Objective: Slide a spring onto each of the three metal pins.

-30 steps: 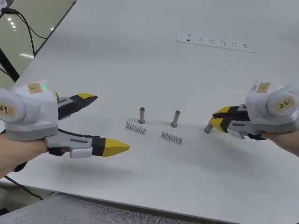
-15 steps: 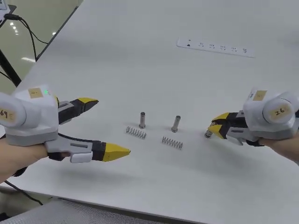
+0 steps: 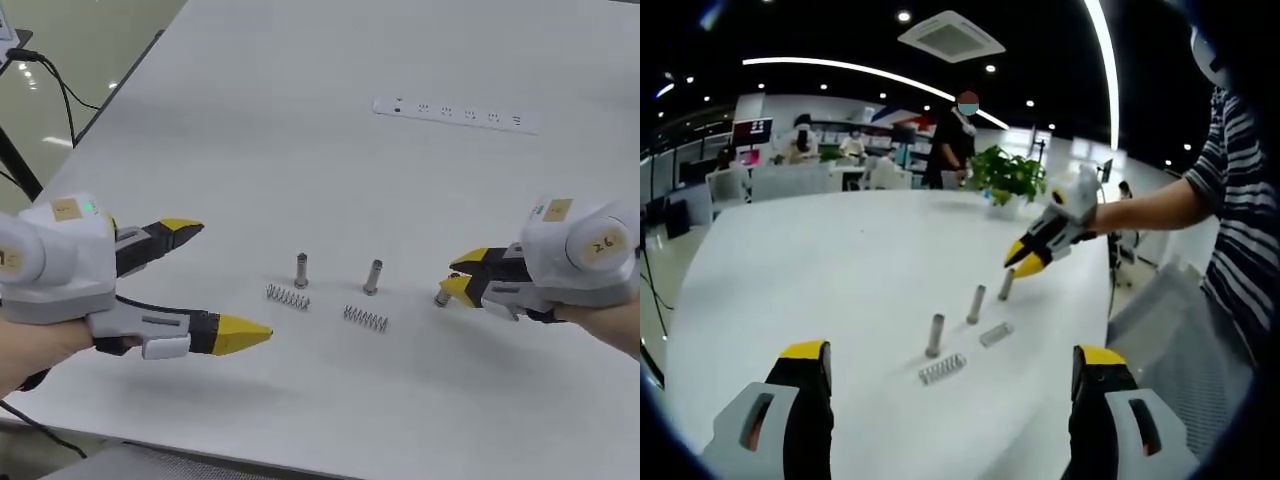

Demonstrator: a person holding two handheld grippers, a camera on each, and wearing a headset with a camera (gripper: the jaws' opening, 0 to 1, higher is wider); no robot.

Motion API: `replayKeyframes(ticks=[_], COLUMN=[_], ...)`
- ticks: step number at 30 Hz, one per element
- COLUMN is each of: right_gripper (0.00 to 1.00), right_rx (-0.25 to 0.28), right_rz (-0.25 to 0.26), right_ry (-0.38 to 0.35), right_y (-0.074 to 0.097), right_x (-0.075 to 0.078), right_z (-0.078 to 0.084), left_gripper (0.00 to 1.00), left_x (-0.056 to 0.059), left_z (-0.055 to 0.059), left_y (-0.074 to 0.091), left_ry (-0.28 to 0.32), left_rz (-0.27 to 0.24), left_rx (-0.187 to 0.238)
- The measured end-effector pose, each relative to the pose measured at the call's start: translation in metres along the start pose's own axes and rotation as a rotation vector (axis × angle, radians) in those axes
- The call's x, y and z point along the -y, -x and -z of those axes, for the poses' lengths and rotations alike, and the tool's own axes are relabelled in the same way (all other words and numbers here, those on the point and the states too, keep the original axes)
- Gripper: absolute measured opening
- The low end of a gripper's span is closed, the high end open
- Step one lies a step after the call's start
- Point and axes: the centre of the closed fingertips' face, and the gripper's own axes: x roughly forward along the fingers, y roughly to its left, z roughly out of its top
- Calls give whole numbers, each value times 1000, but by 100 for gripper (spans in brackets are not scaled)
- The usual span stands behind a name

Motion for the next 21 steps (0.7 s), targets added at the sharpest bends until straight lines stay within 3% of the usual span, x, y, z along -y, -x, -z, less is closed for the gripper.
replayKeyframes(ticks=[12,21], right_gripper=[13,15], right_rx=[69,98], right_rz=[-20,-35], right_ry=[-27,-60], right_y=[14,17], right_x=[-13,-20], right_z=[-16,-19], left_gripper=[97,98], left_x=[3,3], left_z=[0,1], left_y=[-2,-1], left_ry=[-5,-6], left_rz=[12,15], left_rx=[-8,-11])
